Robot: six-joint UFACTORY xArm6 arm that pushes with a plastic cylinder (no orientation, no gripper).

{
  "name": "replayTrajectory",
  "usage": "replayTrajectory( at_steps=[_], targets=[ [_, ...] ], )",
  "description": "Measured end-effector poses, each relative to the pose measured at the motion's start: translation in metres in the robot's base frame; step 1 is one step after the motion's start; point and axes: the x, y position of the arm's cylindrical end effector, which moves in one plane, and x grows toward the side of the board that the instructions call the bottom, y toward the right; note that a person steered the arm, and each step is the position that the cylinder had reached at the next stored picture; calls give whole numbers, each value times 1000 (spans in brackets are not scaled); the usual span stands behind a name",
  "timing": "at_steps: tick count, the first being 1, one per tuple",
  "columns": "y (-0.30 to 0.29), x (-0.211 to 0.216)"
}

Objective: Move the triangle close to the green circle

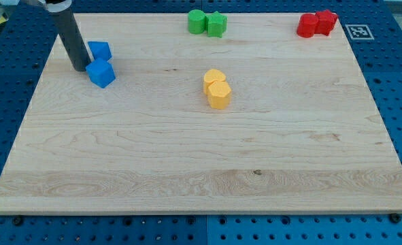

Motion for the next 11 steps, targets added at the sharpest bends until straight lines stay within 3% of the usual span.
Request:
replayTrajectory(
  at_steps=[6, 11],
  targets=[
    [40, -17],
    [24, -73]
  ],
)
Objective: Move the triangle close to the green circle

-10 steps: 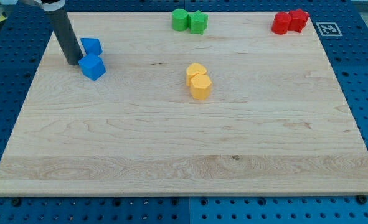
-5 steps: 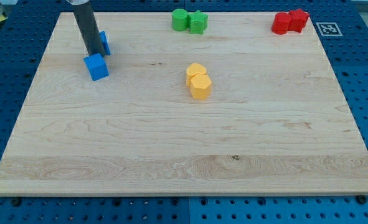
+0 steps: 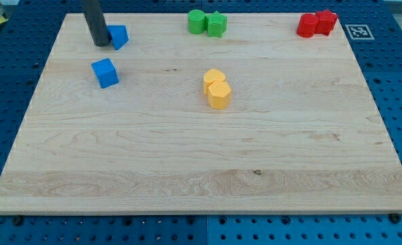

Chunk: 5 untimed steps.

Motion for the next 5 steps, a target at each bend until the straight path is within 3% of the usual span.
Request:
replayTrajectory(
  at_steps=[5],
  targets=[
    [92, -13]
  ],
)
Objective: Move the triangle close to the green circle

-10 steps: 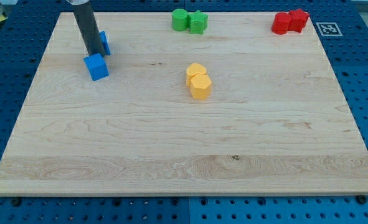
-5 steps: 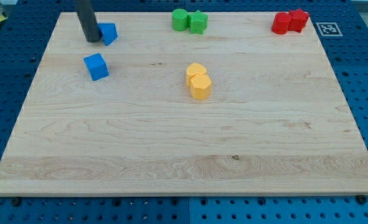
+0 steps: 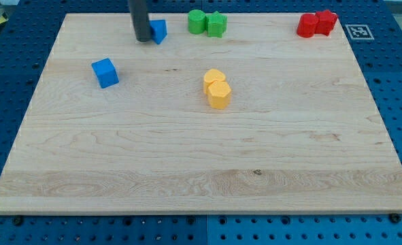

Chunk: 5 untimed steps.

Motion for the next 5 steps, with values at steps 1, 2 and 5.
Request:
replayTrajectory(
  at_steps=[1, 2, 5],
  targets=[
    [24, -6],
    [27, -6],
    [-119, 20]
  ],
)
